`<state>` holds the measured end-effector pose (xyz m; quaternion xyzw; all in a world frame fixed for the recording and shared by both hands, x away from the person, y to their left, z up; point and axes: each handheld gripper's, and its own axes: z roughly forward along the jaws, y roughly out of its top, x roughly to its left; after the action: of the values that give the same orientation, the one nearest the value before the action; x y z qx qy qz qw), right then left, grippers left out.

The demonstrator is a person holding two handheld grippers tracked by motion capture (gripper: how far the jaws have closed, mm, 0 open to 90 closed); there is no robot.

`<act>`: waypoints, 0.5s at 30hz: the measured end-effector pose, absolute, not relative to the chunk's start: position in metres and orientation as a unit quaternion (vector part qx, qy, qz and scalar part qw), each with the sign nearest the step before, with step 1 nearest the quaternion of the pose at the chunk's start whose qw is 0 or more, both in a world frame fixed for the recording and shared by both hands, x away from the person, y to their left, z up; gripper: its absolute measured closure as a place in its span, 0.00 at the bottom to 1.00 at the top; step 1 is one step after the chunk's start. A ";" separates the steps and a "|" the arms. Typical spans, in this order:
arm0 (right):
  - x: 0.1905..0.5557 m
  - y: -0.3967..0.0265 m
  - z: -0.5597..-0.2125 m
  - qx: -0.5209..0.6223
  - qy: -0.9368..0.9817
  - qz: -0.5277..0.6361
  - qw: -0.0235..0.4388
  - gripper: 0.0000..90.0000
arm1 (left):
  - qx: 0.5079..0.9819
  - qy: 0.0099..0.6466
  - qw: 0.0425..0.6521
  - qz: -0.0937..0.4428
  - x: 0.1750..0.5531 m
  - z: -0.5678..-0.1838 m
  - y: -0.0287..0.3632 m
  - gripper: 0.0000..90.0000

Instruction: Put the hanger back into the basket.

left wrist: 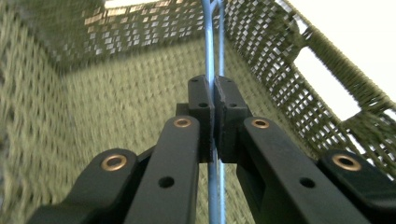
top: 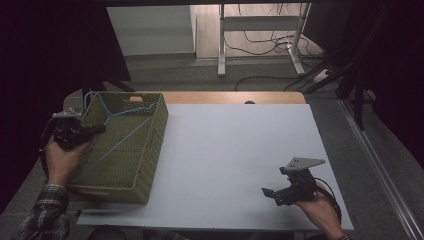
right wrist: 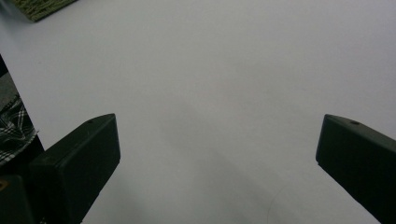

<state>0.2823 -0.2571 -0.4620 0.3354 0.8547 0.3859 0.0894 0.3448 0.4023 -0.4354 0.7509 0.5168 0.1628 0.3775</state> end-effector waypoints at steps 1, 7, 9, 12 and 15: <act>0.282 -0.257 -0.463 0.335 0.855 0.386 0.089 0.00 | 0.756 0.518 0.368 0.160 0.345 -0.439 0.402 0.97; 0.282 -0.254 -0.464 0.332 0.859 0.379 0.090 0.00 | 0.768 0.527 0.333 0.148 0.352 -0.455 0.397 0.97; 0.282 -0.254 -0.465 0.330 0.861 0.376 0.089 0.00 | 0.774 0.529 0.319 0.142 0.355 -0.456 0.395 0.97; 0.282 -0.254 -0.467 0.329 0.864 0.372 0.088 0.00 | 0.787 0.528 0.287 0.139 0.358 -0.461 0.394 0.97; 0.282 -0.254 -0.467 0.329 0.865 0.369 0.091 0.00 | 0.793 0.535 0.257 0.141 0.361 -0.466 0.393 0.95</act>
<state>0.2825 -0.2537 -0.4672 0.3287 0.8647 0.3688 0.0915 0.3611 0.3931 -0.4660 0.7927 0.5346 0.1411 0.2567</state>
